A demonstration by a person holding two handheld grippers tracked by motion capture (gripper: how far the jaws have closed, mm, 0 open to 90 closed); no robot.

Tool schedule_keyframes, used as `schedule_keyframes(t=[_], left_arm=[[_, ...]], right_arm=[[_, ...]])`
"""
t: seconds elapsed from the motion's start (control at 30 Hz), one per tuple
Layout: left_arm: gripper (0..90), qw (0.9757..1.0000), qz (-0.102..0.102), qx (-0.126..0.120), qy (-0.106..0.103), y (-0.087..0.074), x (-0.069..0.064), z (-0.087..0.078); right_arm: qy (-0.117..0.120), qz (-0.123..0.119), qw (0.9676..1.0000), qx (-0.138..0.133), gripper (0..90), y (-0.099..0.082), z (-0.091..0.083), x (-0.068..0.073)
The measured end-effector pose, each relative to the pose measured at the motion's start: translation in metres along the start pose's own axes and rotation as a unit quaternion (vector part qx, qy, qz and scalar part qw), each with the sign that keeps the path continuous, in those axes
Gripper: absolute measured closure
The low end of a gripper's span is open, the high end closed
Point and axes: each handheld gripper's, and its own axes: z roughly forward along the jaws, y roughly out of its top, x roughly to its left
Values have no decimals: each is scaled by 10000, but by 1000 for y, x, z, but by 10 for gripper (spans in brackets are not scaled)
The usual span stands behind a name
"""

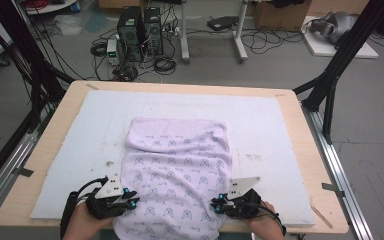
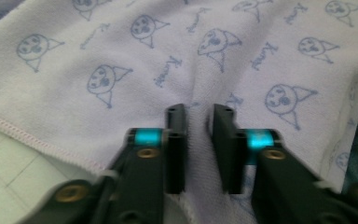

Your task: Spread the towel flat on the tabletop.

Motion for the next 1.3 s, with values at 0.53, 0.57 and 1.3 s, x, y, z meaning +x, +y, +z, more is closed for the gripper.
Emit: schedule_keyframes(t=[0.53, 0.57, 1.3], left_arm=[[735, 9998, 143, 13, -107, -11, -15, -11], [792, 9998, 182, -29, -102, -12, -16, -11], [850, 9994, 148, -105, -282, -12, -15, -10]], right_arm=[[331, -296, 9990, 102, 728, -4, -3, 18], [329, -274, 9991, 14, 798, -5, -2, 18], [469, -451, 9979, 62, 874, -3, 0, 18]])
